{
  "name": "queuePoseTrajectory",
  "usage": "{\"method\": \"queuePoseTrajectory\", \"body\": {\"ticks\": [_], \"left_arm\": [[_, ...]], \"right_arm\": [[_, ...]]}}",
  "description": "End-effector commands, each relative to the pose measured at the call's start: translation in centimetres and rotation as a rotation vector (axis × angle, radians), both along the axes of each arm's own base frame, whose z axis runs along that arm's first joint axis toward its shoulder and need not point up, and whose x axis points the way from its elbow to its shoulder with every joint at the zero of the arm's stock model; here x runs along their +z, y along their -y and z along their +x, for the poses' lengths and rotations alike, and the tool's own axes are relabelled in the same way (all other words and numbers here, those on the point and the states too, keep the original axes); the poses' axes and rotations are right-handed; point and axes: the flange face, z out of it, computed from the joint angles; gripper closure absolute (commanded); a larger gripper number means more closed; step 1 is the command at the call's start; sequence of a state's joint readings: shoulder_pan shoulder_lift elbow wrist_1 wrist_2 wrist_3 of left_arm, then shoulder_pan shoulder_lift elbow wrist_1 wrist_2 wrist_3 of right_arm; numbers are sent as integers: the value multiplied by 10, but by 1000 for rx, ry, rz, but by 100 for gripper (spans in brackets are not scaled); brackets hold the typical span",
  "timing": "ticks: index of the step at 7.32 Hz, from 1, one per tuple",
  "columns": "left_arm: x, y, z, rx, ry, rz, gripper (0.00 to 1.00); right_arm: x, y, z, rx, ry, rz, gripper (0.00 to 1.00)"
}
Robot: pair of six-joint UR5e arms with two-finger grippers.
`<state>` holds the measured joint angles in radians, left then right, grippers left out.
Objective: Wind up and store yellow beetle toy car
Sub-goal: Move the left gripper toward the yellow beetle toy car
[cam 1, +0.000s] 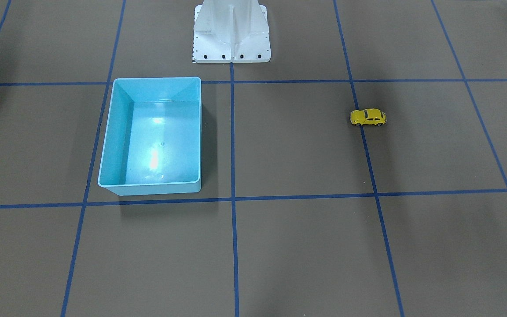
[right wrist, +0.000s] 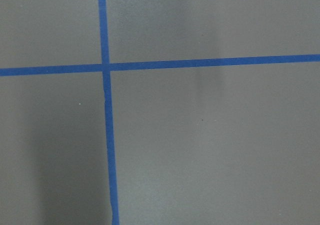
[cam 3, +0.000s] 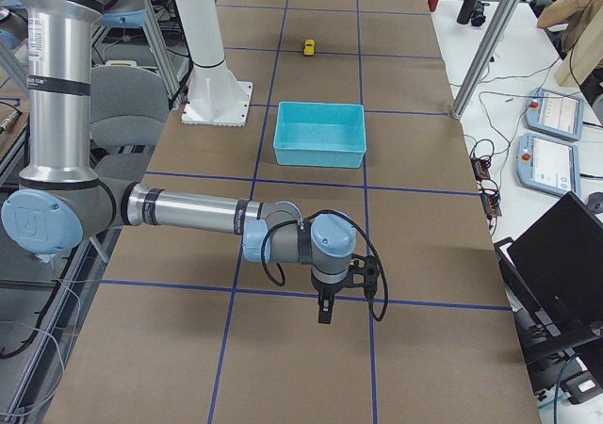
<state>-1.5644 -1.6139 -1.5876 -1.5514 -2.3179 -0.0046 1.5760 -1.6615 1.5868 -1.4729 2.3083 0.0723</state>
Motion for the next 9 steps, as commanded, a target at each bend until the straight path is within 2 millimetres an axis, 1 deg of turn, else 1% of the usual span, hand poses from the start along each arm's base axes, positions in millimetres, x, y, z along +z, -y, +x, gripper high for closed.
{"method": "queuePoseTrajectory", "body": {"ticks": [1,2,3,7,9], "left_arm": [[0,0,0,0,0,-2,0],[0,0,0,0,0,-1,0],[-1,1,0,0,0,1,0],[-5,4,1,2,1,9,0],[-4,2,1,0,0,6,0]], "right_arm": [[-3,2,-5,-4,22,-2,0],[-8,4,-7,-5,58,8,0],[-9,4,-8,-3,65,12,0],[-5,4,-8,-4,57,11,0],[-4,4,-8,-6,54,13,0]]}}
